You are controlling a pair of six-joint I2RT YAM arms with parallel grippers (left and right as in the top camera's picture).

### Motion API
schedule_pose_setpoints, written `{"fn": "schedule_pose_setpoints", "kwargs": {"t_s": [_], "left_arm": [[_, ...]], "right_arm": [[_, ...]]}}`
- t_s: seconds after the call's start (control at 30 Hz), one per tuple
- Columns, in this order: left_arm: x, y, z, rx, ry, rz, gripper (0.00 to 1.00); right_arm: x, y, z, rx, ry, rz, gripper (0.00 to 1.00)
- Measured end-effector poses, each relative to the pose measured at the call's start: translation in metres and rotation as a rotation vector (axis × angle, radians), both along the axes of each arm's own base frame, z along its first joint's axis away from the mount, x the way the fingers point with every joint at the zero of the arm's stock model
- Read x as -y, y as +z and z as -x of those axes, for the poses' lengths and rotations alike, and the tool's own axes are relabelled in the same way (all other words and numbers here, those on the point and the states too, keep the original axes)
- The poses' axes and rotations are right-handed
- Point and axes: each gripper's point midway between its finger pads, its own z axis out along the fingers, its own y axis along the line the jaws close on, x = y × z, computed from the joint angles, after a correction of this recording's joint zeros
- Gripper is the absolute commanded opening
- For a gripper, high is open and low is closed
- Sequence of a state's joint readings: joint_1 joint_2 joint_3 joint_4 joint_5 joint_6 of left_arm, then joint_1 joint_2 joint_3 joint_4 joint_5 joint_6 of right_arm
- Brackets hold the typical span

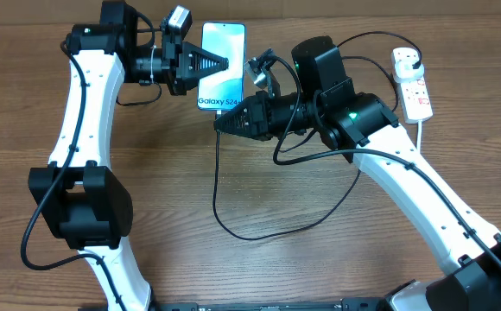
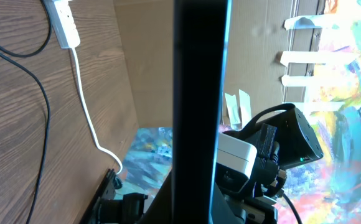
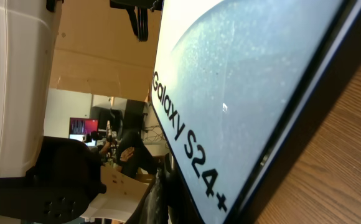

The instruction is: Plug charger to phone and switch on socket

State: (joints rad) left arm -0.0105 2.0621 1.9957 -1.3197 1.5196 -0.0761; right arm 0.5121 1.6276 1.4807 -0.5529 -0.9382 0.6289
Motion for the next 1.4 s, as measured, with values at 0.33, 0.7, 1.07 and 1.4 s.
{"fn": "schedule_pose_setpoints", "kwargs": {"t_s": [0.33,0.7,1.07,1.4], "left_arm": [[0.0,-0.0001,0.0,0.0,0.0,0.0,0.04],[0.0002,-0.0001,0.0,0.0,0.0,0.0,0.04],[-0.0021,0.0006,-0.0008,-0.002,0.005,0.003,0.04],[-0.0021,0.0006,-0.0008,-0.003,0.005,0.003,0.04]], "right_arm": [[0.0,0.0,-0.0001,-0.013,-0.005,0.0,0.04],[-0.0002,-0.0078,-0.0015,-0.022,-0.014,0.003,0.04],[-0.0035,-0.0003,0.0012,0.0,0.02,-0.037,0.04],[-0.0026,-0.0033,0.0012,-0.011,0.013,-0.025,0.04]]}}
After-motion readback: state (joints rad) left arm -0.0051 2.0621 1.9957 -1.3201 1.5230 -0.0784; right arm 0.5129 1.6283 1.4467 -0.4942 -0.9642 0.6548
